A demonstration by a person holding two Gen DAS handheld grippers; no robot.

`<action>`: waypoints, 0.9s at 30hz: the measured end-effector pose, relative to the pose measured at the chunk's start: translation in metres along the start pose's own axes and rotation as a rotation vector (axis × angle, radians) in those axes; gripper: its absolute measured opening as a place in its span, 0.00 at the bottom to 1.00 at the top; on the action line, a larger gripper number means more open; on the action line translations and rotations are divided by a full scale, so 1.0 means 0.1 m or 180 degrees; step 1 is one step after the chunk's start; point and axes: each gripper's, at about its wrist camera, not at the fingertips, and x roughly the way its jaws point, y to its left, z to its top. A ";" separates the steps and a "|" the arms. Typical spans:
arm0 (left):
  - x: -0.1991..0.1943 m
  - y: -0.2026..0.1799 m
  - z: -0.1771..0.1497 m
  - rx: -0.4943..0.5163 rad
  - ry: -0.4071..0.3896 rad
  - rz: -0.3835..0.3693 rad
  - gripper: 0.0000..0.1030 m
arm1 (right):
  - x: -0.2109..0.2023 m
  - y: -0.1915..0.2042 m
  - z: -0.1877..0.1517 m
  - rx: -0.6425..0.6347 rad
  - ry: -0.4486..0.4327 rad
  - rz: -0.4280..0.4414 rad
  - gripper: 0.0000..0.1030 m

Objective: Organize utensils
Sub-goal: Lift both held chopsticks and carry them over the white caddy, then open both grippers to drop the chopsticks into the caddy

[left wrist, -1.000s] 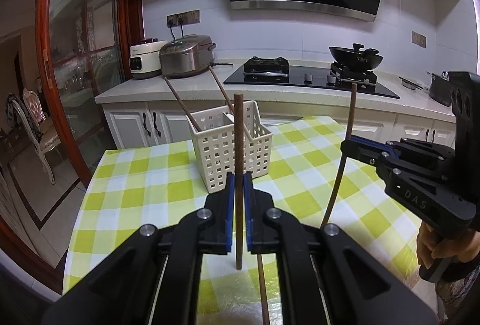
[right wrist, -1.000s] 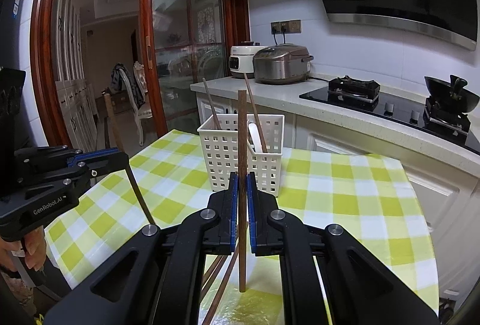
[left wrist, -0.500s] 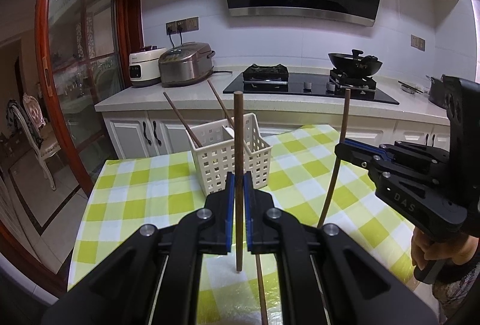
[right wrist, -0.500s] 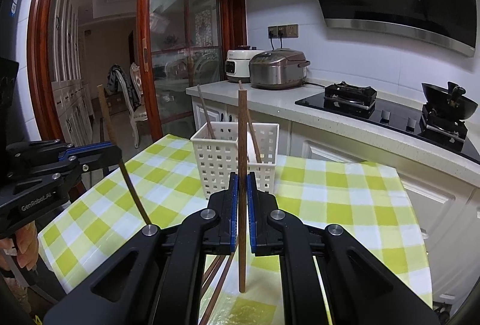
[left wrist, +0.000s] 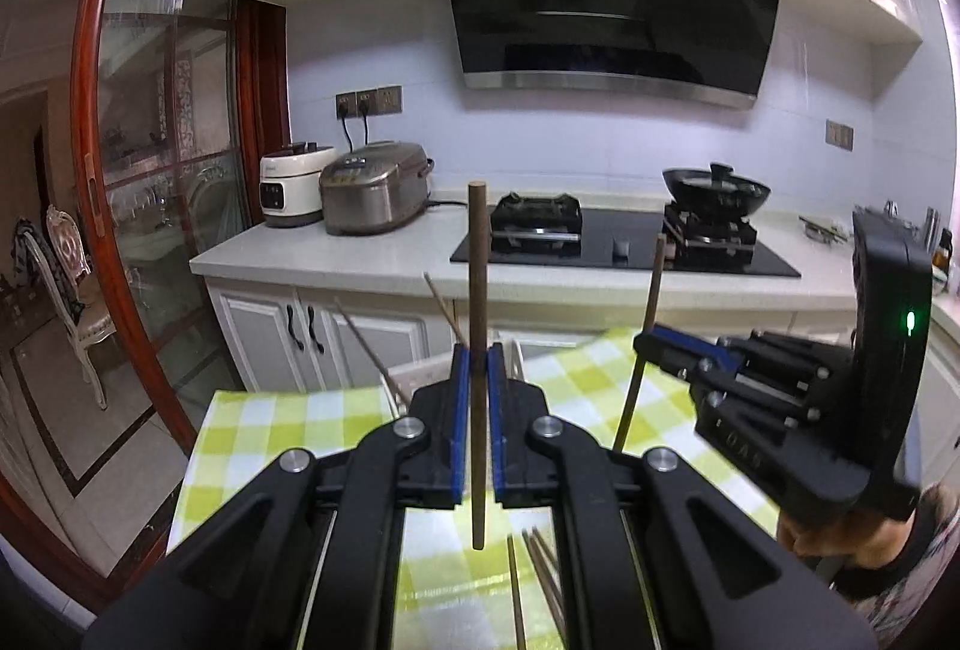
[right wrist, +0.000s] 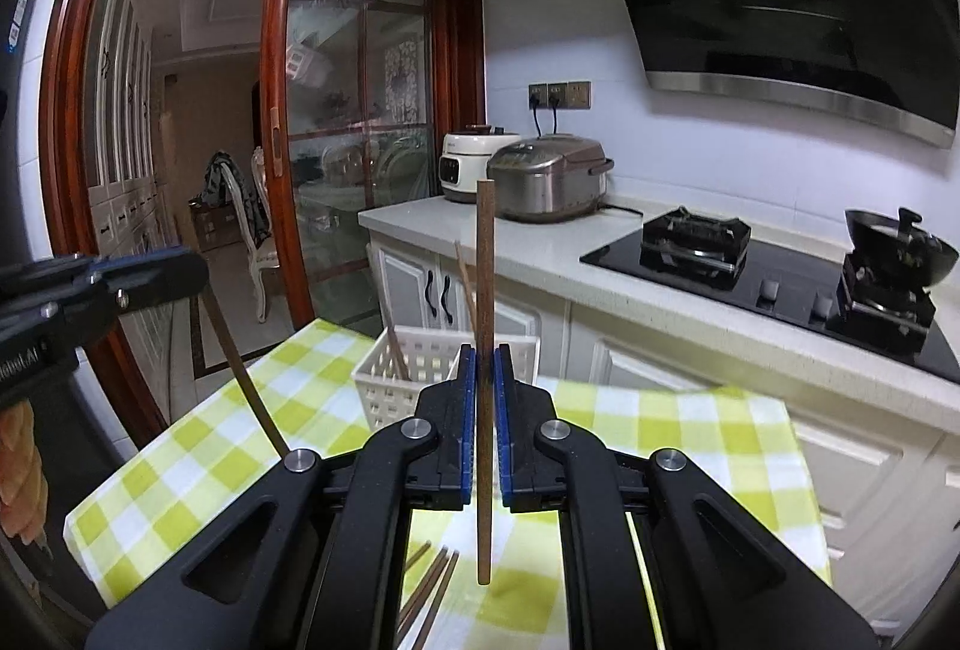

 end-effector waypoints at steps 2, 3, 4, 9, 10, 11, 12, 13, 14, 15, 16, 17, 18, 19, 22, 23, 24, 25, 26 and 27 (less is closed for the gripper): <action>0.06 0.04 0.14 -0.0047 -0.0022 -0.0006 0.06 | 0.06 -0.01 0.09 0.0004 -0.0023 -0.0013 0.07; 0.10 0.06 0.23 -0.0080 -0.0039 -0.0003 0.06 | 0.10 -0.01 0.15 -0.0002 -0.0043 -0.0024 0.07; 0.13 0.09 0.30 -0.0104 -0.0056 0.0005 0.06 | 0.13 -0.01 0.19 -0.0008 -0.0059 -0.0032 0.07; 0.32 0.22 0.62 -0.0264 -0.0146 0.0040 0.06 | 0.32 -0.05 0.45 -0.0027 -0.0113 -0.0072 0.07; 0.36 0.24 0.66 -0.0283 -0.0150 0.0049 0.06 | 0.37 -0.07 0.50 -0.0019 -0.0123 -0.0073 0.07; 0.41 0.26 0.69 -0.0298 -0.0150 0.0063 0.06 | 0.42 -0.08 0.56 -0.0006 -0.0134 -0.0074 0.07; 0.48 0.29 0.74 -0.0321 -0.0147 0.0077 0.06 | 0.46 -0.09 0.61 0.0002 -0.0144 -0.0072 0.07; 0.52 0.31 0.75 -0.0338 -0.0141 0.0083 0.06 | 0.51 -0.11 0.66 0.0006 -0.0151 -0.0071 0.07; 0.60 0.34 0.77 -0.0367 -0.0127 0.0092 0.06 | 0.54 -0.12 0.69 0.0013 -0.0153 -0.0071 0.07; 0.66 0.36 0.78 -0.0389 -0.0112 0.0101 0.06 | 0.60 -0.13 0.73 0.0034 -0.0153 -0.0064 0.07; 0.71 0.38 0.79 -0.0401 -0.0105 0.0109 0.06 | 0.65 -0.15 0.76 0.0052 -0.0151 -0.0055 0.07; 0.77 0.41 0.80 -0.0416 -0.0096 0.0117 0.06 | 0.69 -0.15 0.78 0.0059 -0.0147 -0.0053 0.07; 0.83 0.44 0.81 -0.0439 -0.0083 0.0125 0.06 | 0.75 -0.16 0.80 0.0058 -0.0139 -0.0054 0.07; 0.87 0.47 0.79 -0.0457 -0.0072 0.0128 0.06 | 0.80 -0.17 0.82 0.0057 -0.0124 -0.0050 0.07; 1.02 0.57 0.75 -0.0544 -0.0030 0.0143 0.06 | 0.96 -0.18 0.81 0.0058 -0.0049 -0.0042 0.07; 1.07 0.61 0.73 -0.0569 -0.0007 0.0140 0.06 | 1.02 -0.18 0.79 0.0051 -0.0009 -0.0032 0.07; 1.12 0.63 0.71 -0.0592 0.0021 0.0133 0.06 | 1.09 -0.18 0.77 0.0034 0.0053 -0.0027 0.07; 1.18 0.66 0.68 -0.0618 0.0068 0.0112 0.06 | 1.16 -0.17 0.75 0.0001 0.0135 -0.0038 0.07; 1.23 0.68 0.64 -0.0626 0.0107 0.0095 0.06 | 1.22 -0.16 0.72 -0.0023 0.0204 -0.0047 0.07; 1.27 0.69 0.61 -0.0624 0.0153 0.0075 0.06 | 1.30 -0.14 0.68 -0.0051 0.0318 -0.0041 0.07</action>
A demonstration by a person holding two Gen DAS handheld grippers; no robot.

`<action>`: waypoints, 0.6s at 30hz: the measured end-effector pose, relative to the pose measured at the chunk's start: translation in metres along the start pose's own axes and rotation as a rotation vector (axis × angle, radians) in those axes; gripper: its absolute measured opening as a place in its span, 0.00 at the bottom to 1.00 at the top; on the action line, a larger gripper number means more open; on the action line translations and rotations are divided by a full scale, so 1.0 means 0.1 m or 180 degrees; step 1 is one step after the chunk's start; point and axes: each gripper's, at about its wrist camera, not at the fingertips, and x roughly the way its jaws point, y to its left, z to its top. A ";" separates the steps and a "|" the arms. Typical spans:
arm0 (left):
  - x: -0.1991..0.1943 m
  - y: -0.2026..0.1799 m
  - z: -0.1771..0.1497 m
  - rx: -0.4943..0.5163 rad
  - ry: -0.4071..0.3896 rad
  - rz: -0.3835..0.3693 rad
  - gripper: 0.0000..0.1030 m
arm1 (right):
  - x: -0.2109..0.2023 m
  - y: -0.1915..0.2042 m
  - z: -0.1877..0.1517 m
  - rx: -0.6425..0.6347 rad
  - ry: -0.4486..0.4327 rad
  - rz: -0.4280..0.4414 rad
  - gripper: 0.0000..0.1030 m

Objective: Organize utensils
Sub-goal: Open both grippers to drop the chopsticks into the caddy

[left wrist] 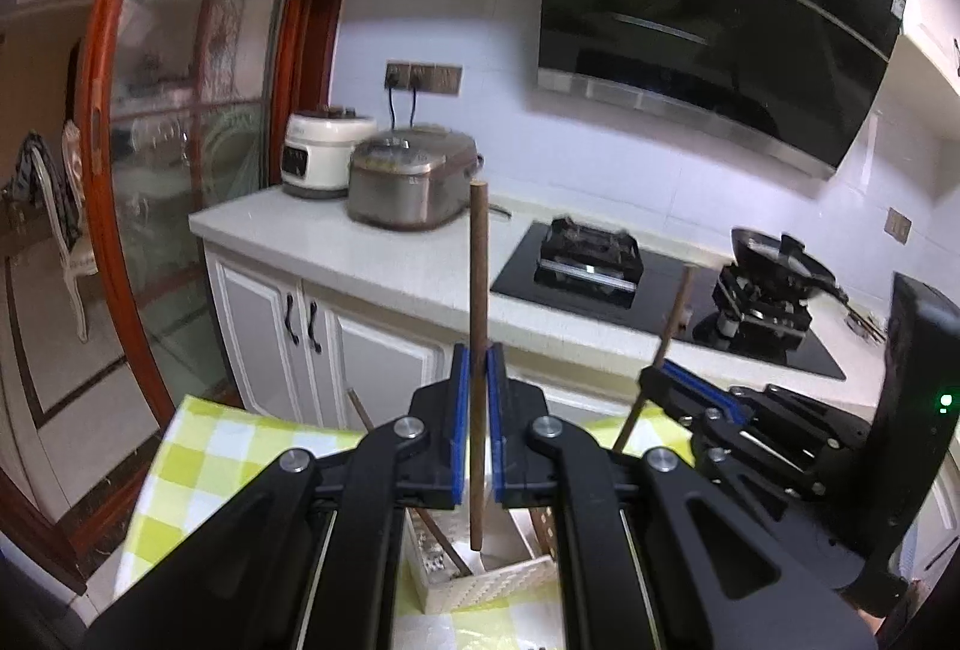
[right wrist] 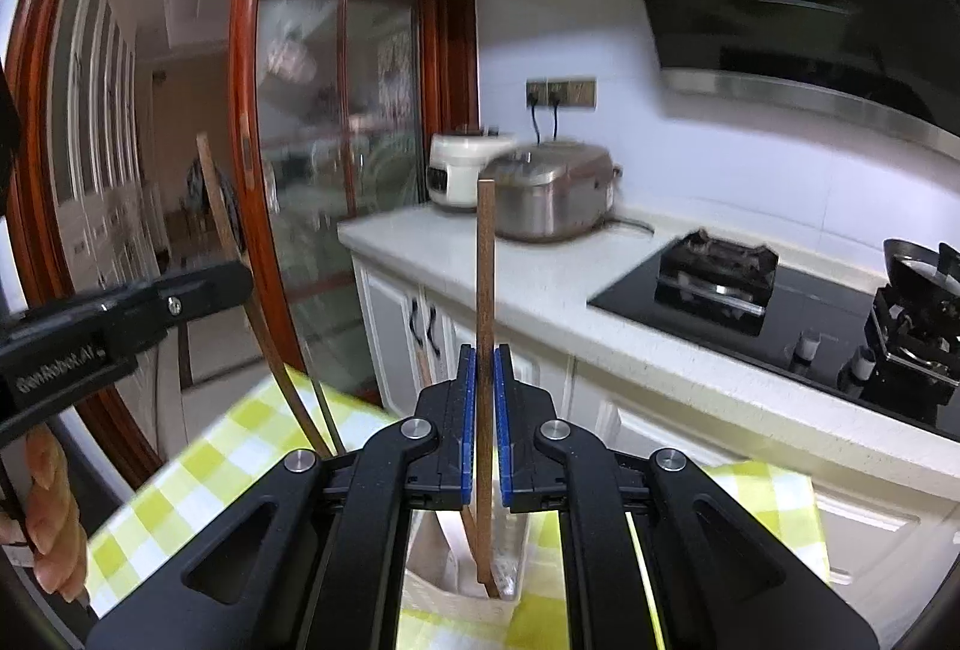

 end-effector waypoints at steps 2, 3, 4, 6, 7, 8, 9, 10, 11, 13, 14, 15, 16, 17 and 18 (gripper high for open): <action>0.10 0.02 -0.09 0.0014 0.0103 0.0000 0.06 | 0.13 0.04 -0.07 -0.0040 0.0167 0.0003 0.07; 0.15 0.03 -0.13 0.0010 0.0155 -0.0001 0.06 | 0.21 0.05 -0.12 -0.0047 0.0251 0.0003 0.07; 0.19 0.05 -0.17 0.0002 0.0198 0.0004 0.06 | 0.28 0.05 -0.16 -0.0044 0.0337 0.0022 0.07; 0.29 0.08 -0.26 -0.0025 0.0322 0.0030 0.06 | 0.40 0.04 -0.23 0.0009 0.0467 0.0025 0.07; 0.33 0.11 -0.30 -0.0039 0.0358 0.0049 0.06 | 0.45 0.02 -0.26 0.0056 0.0508 0.0044 0.08; 0.35 0.13 -0.34 -0.0055 0.0382 0.0076 0.10 | 0.51 0.00 -0.29 0.0123 0.0574 0.0095 0.09; 0.37 0.16 -0.36 -0.0062 0.0402 0.0102 0.13 | 0.54 -0.02 -0.32 0.0168 0.0603 0.0119 0.10; 0.38 0.19 -0.38 -0.0075 0.0412 0.0126 0.22 | 0.56 -0.05 -0.34 0.0226 0.0620 0.0138 0.10; 0.38 0.22 -0.40 -0.0085 0.0400 0.0145 0.29 | 0.56 -0.08 -0.35 0.0266 0.0618 0.0151 0.10; 0.32 0.27 -0.42 -0.0078 0.0358 0.0216 0.35 | 0.54 -0.13 -0.37 0.0329 0.0603 0.0172 0.15; 0.28 0.28 -0.42 -0.0067 0.0330 0.0246 0.38 | 0.50 -0.16 -0.37 0.0368 0.0579 0.0192 0.21; 0.22 0.30 -0.43 -0.0050 0.0288 0.0290 0.41 | 0.45 -0.18 -0.38 0.0393 0.0543 0.0198 0.32; 0.18 0.31 -0.43 -0.0040 0.0254 0.0326 0.46 | 0.39 -0.21 -0.38 0.0410 0.0502 0.0193 0.41; 0.10 0.33 -0.44 -0.0032 0.0199 0.0374 0.51 | 0.31 -0.23 -0.40 0.0415 0.0453 0.0186 0.41; 0.03 0.35 -0.46 -0.0032 0.0156 0.0407 0.53 | 0.24 -0.25 -0.41 0.0412 0.0436 0.0186 0.41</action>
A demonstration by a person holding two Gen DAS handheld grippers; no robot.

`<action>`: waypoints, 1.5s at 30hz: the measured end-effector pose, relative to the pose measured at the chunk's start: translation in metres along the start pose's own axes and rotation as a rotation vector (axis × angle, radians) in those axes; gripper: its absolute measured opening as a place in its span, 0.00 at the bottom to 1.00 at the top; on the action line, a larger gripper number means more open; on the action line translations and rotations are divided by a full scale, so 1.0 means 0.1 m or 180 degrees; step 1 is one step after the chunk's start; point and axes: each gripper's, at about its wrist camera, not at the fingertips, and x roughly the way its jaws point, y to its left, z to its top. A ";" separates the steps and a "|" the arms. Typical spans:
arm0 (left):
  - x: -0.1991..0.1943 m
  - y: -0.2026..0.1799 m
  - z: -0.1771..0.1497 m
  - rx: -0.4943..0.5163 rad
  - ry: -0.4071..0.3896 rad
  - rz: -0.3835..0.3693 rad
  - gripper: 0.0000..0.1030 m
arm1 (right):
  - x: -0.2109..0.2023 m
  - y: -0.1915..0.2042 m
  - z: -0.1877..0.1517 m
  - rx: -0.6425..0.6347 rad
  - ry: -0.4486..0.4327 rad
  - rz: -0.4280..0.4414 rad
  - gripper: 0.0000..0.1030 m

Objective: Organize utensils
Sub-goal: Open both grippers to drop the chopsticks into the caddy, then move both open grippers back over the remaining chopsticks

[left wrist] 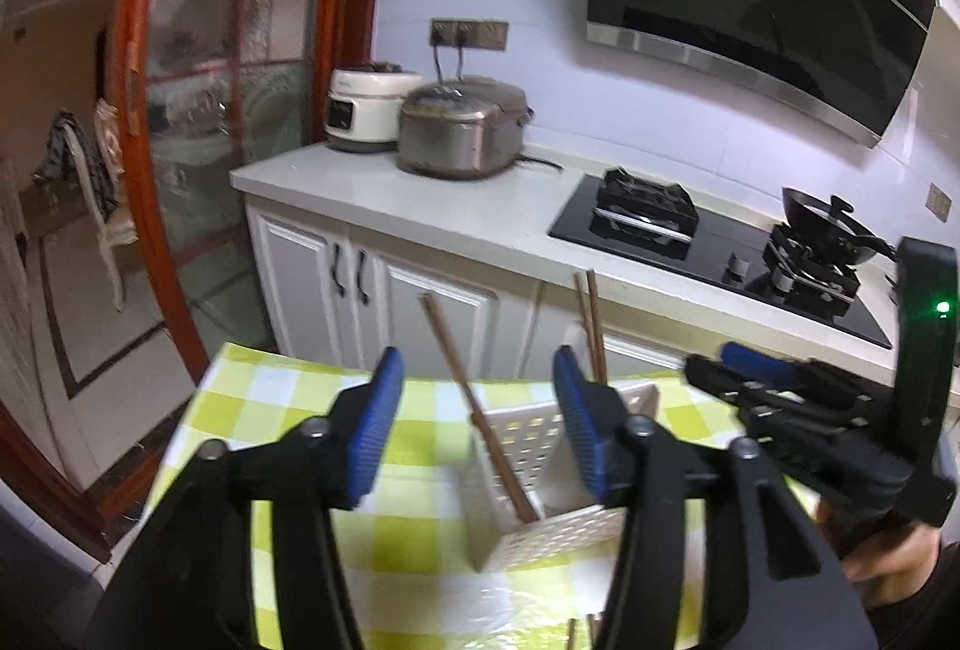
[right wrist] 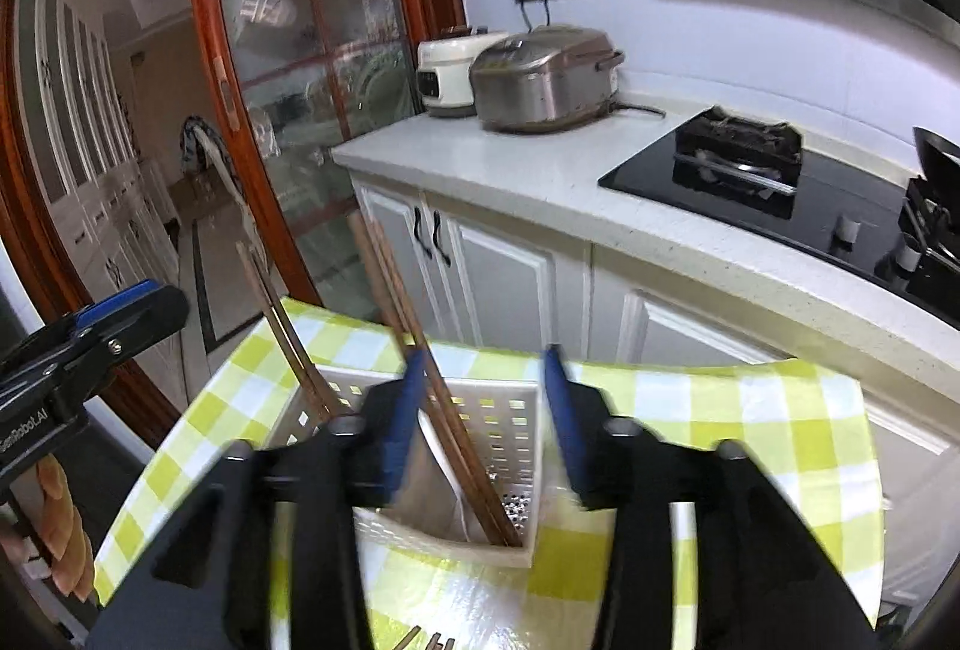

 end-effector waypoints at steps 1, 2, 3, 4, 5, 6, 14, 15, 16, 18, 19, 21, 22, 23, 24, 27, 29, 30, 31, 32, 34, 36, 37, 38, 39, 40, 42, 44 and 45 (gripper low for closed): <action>-0.07 0.03 -0.03 -0.0007 -0.0035 0.0027 0.56 | -0.06 -0.02 -0.02 0.0000 -0.0009 0.0007 0.41; -0.14 0.05 -0.07 -0.0019 -0.0064 0.0051 0.60 | -0.15 -0.03 -0.10 0.0008 -0.0024 0.0025 0.41; -0.23 0.07 -0.13 -0.0036 -0.0104 0.0076 0.63 | -0.21 -0.04 -0.14 0.0017 -0.0034 0.0034 0.41; -0.30 0.09 -0.17 -0.0046 -0.0135 0.0092 0.70 | -0.29 -0.05 -0.22 0.0025 -0.0044 0.0047 0.41; -0.40 0.11 -0.26 -0.0061 -0.0186 0.0126 0.75 | -0.36 -0.06 -0.31 0.0037 -0.0051 0.0065 0.41; -0.47 0.12 -0.33 -0.0060 -0.0216 0.0145 0.76 | -0.41 -0.07 -0.38 0.0049 -0.0051 0.0082 0.41; -0.85 0.01 -1.06 0.0122 -0.0143 0.0173 0.90 | -0.74 -0.01 -1.23 0.0079 0.0047 0.0090 0.42; -0.87 -0.01 -1.16 0.0160 -0.0107 0.0162 0.90 | -0.76 0.01 -1.31 0.0094 0.0064 0.0101 0.41; -0.89 -0.04 -1.24 0.0197 -0.0079 0.0164 0.91 | -0.77 0.01 -1.39 0.0107 0.0089 0.0114 0.41; -0.94 -0.06 -1.42 0.0232 -0.0040 0.0202 0.92 | -0.79 0.05 -1.56 0.0123 0.0131 0.0116 0.41; -0.94 -0.05 -1.48 0.0223 -0.0020 0.0209 0.93 | -0.80 0.07 -1.65 0.0137 0.0156 0.0126 0.42; -0.94 -0.04 -1.64 0.0175 0.0060 0.0176 0.93 | -0.80 0.10 -1.77 0.0147 0.0195 0.0146 0.42; -0.92 -0.04 -1.70 0.0161 0.0095 0.0167 0.93 | -0.80 0.11 -1.83 0.0147 0.0208 0.0137 0.42; -0.91 -0.03 -1.76 0.0149 0.0131 0.0163 0.93 | -0.80 0.13 -1.90 0.0148 0.0233 0.0129 0.42; -0.88 -0.02 -1.83 0.0145 0.0183 0.0161 0.93 | -0.81 0.15 -1.96 0.0155 0.0250 0.0137 0.41; -0.81 0.00 -1.99 0.0126 0.0283 0.0201 0.93 | -0.78 0.19 -2.08 0.0163 0.0290 0.0124 0.41; -0.79 0.02 -2.07 0.0083 0.0322 0.0179 0.93 | -0.75 0.21 -2.13 0.0162 0.0309 0.0117 0.42; -0.77 0.02 -2.10 0.0060 0.0336 0.0171 0.93 | -0.73 0.23 -2.16 0.0157 0.0323 0.0113 0.41; -0.76 0.03 -2.12 0.0050 0.0353 0.0166 0.93 | -0.70 0.25 -2.18 0.0144 0.0340 0.0098 0.41; -0.74 0.02 -2.15 0.0059 0.0384 0.0161 0.93 | -0.66 0.27 -2.22 0.0114 0.0378 0.0066 0.41; -0.68 -0.01 -2.21 0.0117 0.0447 0.0177 0.93 | -0.57 0.30 -2.26 0.0098 0.0466 0.0042 0.41; -0.64 -0.04 -2.27 0.0178 0.0481 0.0206 0.93 | -0.49 0.31 -2.31 0.0090 0.0546 0.0036 0.41; -0.62 -0.05 -2.30 0.0203 0.0497 0.0215 0.93 | -0.47 0.32 -2.33 0.0068 0.0573 0.0022 0.41; -0.60 -0.06 -2.32 0.0214 0.0520 0.0215 0.93 | -0.43 0.34 -2.34 0.0037 0.0618 0.0005 0.40; -0.58 -0.05 -2.34 0.0218 0.0547 0.0213 0.93 | -0.40 0.35 -2.35 0.0025 0.0648 -0.0003 0.37; -0.56 -0.05 -2.36 0.0219 0.0565 0.0215 0.93 | -0.37 0.36 -2.36 0.0013 0.0679 -0.0015 0.35; -0.53 -0.03 -2.39 0.0214 0.0592 0.0228 0.93 | -0.32 0.38 -2.37 -0.0008 0.0727 -0.0043 0.33; -0.51 -0.01 -2.41 0.0200 0.0606 0.0225 0.93 | -0.28 0.39 -2.37 -0.0030 0.0757 -0.0064 0.30; -0.50 0.00 -2.42 0.0192 0.0609 0.0219 0.93 | -0.26 0.40 -2.37 -0.0035 0.0767 -0.0069 0.29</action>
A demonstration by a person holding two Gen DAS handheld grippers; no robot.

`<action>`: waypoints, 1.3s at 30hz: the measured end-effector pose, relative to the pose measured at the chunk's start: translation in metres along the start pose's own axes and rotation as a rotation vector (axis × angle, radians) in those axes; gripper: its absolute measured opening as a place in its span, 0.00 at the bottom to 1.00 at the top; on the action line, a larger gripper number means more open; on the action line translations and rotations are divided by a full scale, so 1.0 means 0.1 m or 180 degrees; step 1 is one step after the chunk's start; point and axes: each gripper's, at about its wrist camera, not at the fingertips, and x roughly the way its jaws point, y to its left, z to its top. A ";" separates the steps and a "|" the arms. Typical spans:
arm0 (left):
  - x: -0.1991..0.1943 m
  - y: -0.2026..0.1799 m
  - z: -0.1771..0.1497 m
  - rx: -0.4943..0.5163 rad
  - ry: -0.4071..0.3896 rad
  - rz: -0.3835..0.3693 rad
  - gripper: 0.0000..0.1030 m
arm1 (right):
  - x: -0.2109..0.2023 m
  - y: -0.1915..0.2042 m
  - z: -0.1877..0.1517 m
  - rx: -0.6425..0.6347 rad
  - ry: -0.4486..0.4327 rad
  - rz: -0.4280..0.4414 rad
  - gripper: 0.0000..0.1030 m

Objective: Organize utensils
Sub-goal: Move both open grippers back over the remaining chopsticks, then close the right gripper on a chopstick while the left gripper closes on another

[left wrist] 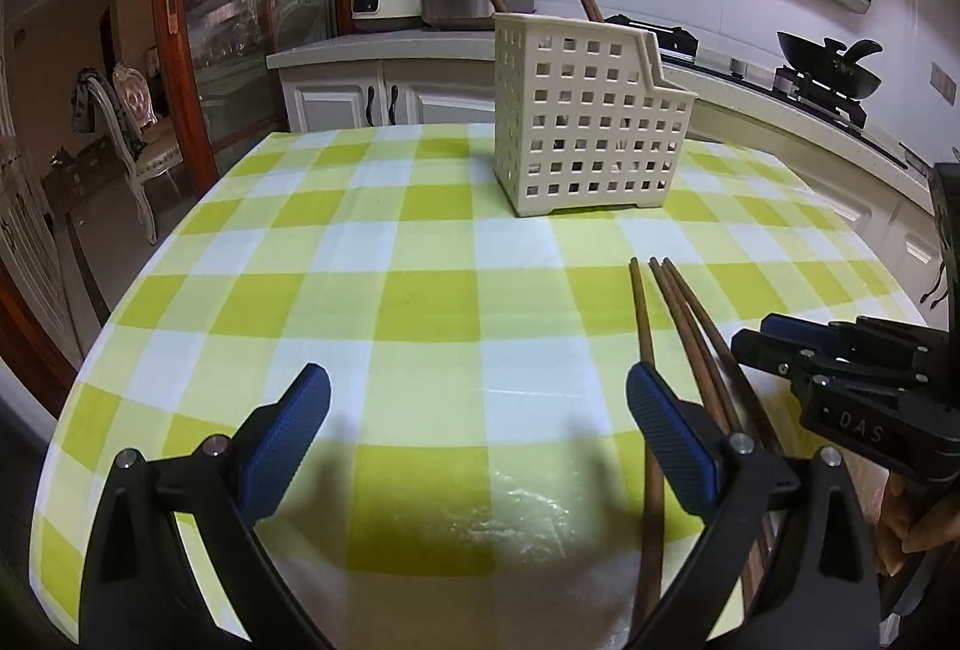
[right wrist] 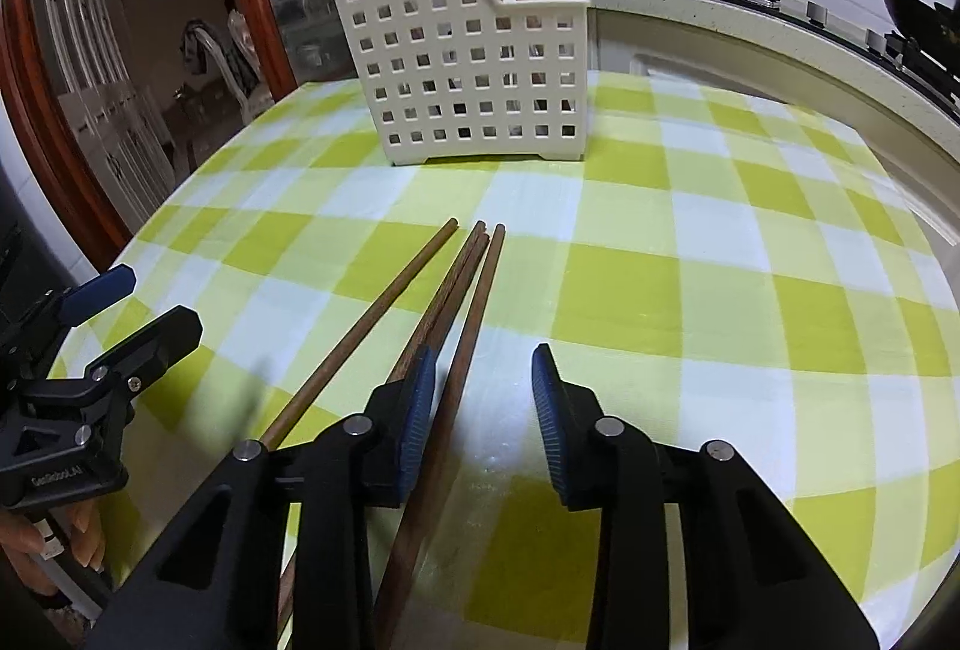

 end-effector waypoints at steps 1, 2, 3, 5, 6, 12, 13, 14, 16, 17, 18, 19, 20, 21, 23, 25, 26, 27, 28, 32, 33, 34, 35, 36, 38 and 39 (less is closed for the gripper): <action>0.00 0.01 -0.01 -0.0008 -0.0001 -0.0008 0.93 | 0.01 0.01 0.01 -0.0006 0.0008 -0.0006 0.28; 0.00 0.01 -0.01 -0.0011 -0.0001 -0.0009 0.93 | 0.02 0.02 0.02 -0.0019 0.0012 -0.0019 0.28; 0.01 0.02 -0.02 -0.0009 0.0001 -0.0009 0.93 | 0.02 0.03 0.03 -0.0032 0.0016 -0.0032 0.27; 0.01 0.02 -0.02 -0.0004 0.0005 -0.0013 0.93 | 0.05 0.07 0.05 -0.0070 0.0043 -0.0069 0.26; 0.01 0.03 -0.02 -0.0008 0.0013 -0.0021 0.93 | 0.07 0.08 0.06 -0.0086 0.0057 -0.0102 0.23; -0.01 0.04 -0.04 -0.0008 0.0018 -0.0029 0.93 | 0.17 0.12 0.11 -0.0163 0.0125 -0.0228 0.21; -0.01 0.03 -0.04 -0.0006 0.0022 -0.0029 0.93 | 0.18 0.13 0.12 -0.0178 0.0137 -0.0241 0.21; 0.00 0.03 -0.04 -0.0002 0.0032 -0.0031 0.93 | 0.21 0.15 0.12 -0.0211 0.0152 -0.0277 0.21; 0.00 0.02 -0.04 0.0008 0.0037 -0.0031 0.93 | 0.24 0.18 0.14 -0.0258 0.0155 -0.0334 0.20; 0.00 0.01 -0.04 0.0018 0.0038 -0.0032 0.93 | 0.25 0.18 0.15 -0.0273 0.0157 -0.0356 0.20; 0.00 0.01 -0.04 0.0028 0.0043 -0.0034 0.93 | 0.26 0.18 0.16 -0.0277 0.0159 -0.0368 0.20; 0.00 0.00 -0.04 0.0035 0.0048 -0.0034 0.93 | 0.27 0.18 0.17 -0.0283 0.0160 -0.0378 0.19; 0.01 -0.01 -0.05 0.0044 0.0055 -0.0036 0.93 | 0.27 0.18 0.17 -0.0287 0.0162 -0.0376 0.19; 0.01 -0.02 -0.04 0.0056 0.0065 -0.0038 0.93 | 0.28 0.19 0.18 -0.0289 0.0165 -0.0364 0.16; 0.03 -0.04 -0.04 0.0075 0.0085 -0.0045 0.93 | 0.27 0.20 0.17 -0.0307 0.0172 -0.0350 0.10; 0.05 -0.06 -0.02 0.0101 0.0119 -0.0058 0.93 | 0.26 0.19 0.16 -0.0304 0.0170 -0.0350 0.08; 0.05 -0.08 -0.02 0.0114 0.0131 -0.0069 0.93 | 0.25 0.16 0.15 -0.0276 0.0168 -0.0332 0.08; 0.07 -0.10 0.00 0.0138 0.0144 -0.0089 0.93 | 0.24 0.15 0.14 -0.0251 0.0166 -0.0321 0.07; 0.08 -0.12 0.01 0.0161 0.0157 -0.0111 0.93 | 0.23 0.12 0.13 -0.0224 0.0162 -0.0310 0.07; 0.16 -0.23 0.08 0.0281 0.0240 -0.0194 0.92 | 0.16 0.00 0.08 -0.0110 0.0153 -0.0271 0.06; 0.19 -0.27 0.10 0.0310 0.0263 -0.0213 0.92 | 0.15 -0.03 0.08 -0.0087 0.0154 -0.0259 0.06; 0.22 -0.30 0.12 0.0337 0.0286 -0.0240 0.90 | 0.14 -0.06 0.07 -0.0057 0.0154 -0.0248 0.06; 0.26 -0.35 0.15 0.0378 0.0327 -0.0294 0.85 | 0.13 -0.09 0.06 -0.0025 0.0150 -0.0233 0.06; 0.29 -0.39 0.17 0.0414 0.0361 -0.0329 0.82 | 0.12 -0.11 0.05 -0.0010 0.0148 -0.0221 0.06; 0.38 -0.51 0.20 0.0531 0.0435 -0.0379 0.67 | 0.10 -0.14 0.04 0.0017 0.0147 -0.0202 0.06; 0.40 -0.54 0.21 0.0559 0.0455 -0.0376 0.64 | 0.09 -0.15 0.04 0.0025 0.0147 -0.0193 0.06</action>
